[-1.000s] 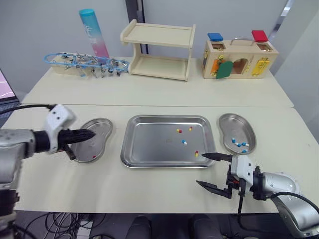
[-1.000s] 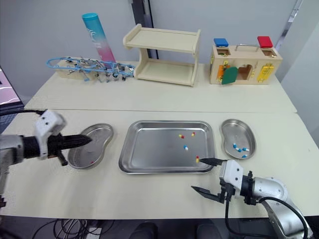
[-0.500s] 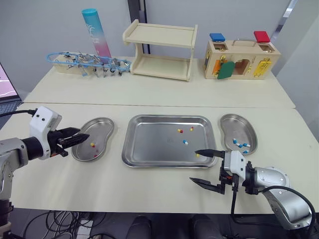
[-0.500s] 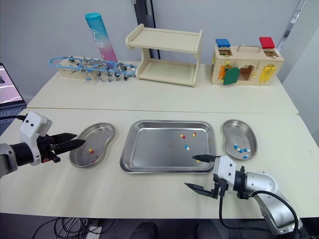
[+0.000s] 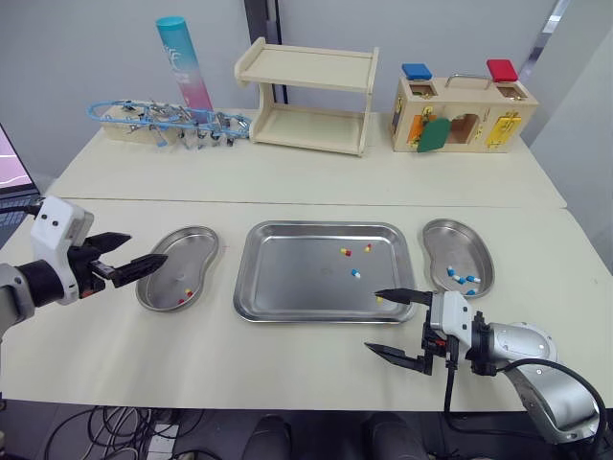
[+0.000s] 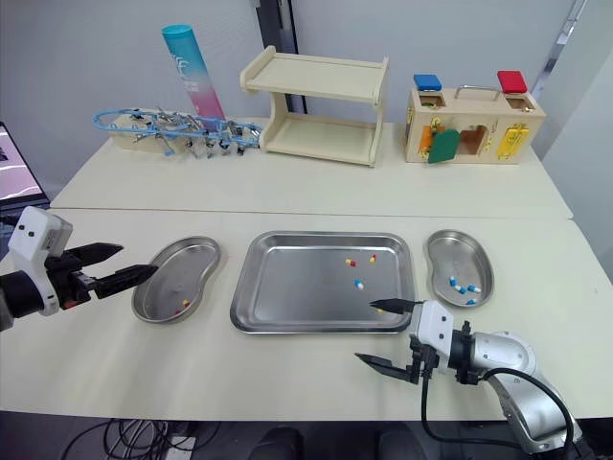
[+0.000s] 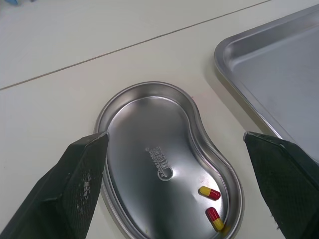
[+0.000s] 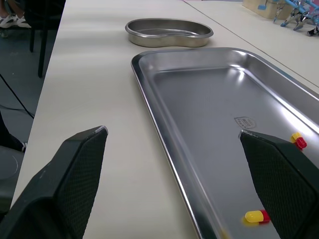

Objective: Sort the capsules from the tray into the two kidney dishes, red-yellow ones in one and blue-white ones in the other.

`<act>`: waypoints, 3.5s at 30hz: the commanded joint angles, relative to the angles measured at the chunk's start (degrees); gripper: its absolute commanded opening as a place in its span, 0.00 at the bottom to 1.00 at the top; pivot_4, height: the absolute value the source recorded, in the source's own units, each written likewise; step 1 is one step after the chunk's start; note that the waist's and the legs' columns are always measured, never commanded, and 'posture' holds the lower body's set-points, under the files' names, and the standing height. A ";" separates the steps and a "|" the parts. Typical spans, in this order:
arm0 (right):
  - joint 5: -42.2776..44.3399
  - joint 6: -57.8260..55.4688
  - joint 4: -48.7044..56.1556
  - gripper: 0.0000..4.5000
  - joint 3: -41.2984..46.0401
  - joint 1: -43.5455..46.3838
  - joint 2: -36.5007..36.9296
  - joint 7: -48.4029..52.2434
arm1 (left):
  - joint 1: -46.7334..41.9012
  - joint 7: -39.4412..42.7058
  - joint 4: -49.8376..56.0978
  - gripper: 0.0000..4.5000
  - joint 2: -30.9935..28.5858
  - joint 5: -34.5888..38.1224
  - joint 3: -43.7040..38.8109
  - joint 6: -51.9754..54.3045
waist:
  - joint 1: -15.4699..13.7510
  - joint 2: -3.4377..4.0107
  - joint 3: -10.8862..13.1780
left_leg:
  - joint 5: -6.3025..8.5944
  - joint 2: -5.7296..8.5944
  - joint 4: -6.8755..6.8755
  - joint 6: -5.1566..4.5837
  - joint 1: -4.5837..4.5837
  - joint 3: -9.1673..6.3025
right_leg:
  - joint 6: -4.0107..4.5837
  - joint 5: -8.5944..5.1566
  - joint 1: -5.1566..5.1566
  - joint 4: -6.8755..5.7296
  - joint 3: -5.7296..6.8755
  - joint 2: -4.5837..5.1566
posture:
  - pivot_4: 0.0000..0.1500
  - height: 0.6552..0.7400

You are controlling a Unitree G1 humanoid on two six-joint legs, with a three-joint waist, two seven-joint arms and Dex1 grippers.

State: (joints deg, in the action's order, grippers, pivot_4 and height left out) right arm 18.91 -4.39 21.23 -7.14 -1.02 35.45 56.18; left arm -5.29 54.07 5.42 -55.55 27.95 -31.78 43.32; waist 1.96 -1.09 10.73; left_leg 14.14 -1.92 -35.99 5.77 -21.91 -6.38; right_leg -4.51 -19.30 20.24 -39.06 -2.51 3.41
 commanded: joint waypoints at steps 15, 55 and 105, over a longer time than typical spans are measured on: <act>0.43 1.48 0.80 1.00 12.41 -6.77 5.09 -1.75 | 15.39 -8.50 -6.43 1.00 9.39 -2.86 -18.50 -17.71 | -0.10 -0.03 -0.02 | 0.00 -0.01 0.00 0.00 0.02 0.05 | 0.00 0.00 -0.03 0.03 -0.01 0.03 | 1.00 1.00; -1.88 10.22 -28.55 1.00 31.71 -10.03 17.74 7.64 | 40.96 7.32 14.97 1.00 13.28 8.81 -11.92 -18.99 | -0.07 -0.17 -0.15 | 0.01 -0.01 0.01 0.01 0.08 0.19 | 0.03 -0.01 -0.16 0.09 -0.08 0.06 | 1.00 1.00; -14.79 -45.55 -9.32 0.56 -15.36 33.03 -8.44 -21.13 | 28.55 7.78 18.55 1.00 21.81 1.26 17.71 -42.26 | -0.04 0.03 -0.18 | 0.01 -0.01 0.02 0.00 -0.06 0.03 | 0.04 0.00 0.05 0.07 -0.01 0.02 | 1.00 1.00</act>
State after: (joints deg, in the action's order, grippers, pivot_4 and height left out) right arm 4.74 -49.57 11.41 -23.61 30.89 26.94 35.44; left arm 23.12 61.89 23.62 -33.62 28.98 -14.02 2.06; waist 1.92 -1.06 10.56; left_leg 14.16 -1.93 -35.97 5.77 -21.96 -6.34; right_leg -4.47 -19.30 20.29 -38.99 -2.52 3.42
